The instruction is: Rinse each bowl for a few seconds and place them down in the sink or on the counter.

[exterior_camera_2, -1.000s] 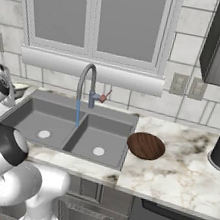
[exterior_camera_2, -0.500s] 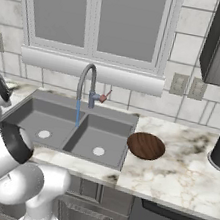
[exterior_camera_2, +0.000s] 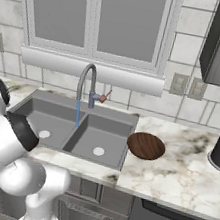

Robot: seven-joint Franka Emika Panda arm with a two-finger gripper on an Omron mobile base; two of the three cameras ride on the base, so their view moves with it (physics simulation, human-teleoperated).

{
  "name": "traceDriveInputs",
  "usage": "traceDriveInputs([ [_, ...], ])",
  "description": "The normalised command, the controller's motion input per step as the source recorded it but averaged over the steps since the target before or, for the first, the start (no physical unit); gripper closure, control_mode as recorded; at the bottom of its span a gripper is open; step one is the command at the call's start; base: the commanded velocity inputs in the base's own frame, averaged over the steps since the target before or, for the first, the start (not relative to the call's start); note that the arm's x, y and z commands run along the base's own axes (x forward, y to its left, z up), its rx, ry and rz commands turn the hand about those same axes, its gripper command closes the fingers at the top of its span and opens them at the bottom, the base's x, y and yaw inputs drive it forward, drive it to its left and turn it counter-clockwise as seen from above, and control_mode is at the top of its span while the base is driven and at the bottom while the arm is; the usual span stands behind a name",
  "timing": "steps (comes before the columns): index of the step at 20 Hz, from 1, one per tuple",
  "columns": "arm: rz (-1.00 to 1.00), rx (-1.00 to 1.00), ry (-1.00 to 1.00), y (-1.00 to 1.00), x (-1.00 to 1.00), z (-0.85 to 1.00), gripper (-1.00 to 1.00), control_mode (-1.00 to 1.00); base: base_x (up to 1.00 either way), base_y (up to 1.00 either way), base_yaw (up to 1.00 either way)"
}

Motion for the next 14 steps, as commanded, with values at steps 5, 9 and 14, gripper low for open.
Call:
traceDriveInputs([
  [5,0.11,-0.02,0.02,0.19,0.00,-0.24,1.00,-1.00,0.00,0.00,0.00],
  [9,0.10,-0.01,0.03,0.13,-0.01,-0.26,1.00,-1.00,0.00,0.00,0.00],
  [14,0.10,0.00,0.01,0.21,-0.04,-0.30,1.00,-1.00,0.00,0.00,0.00],
])
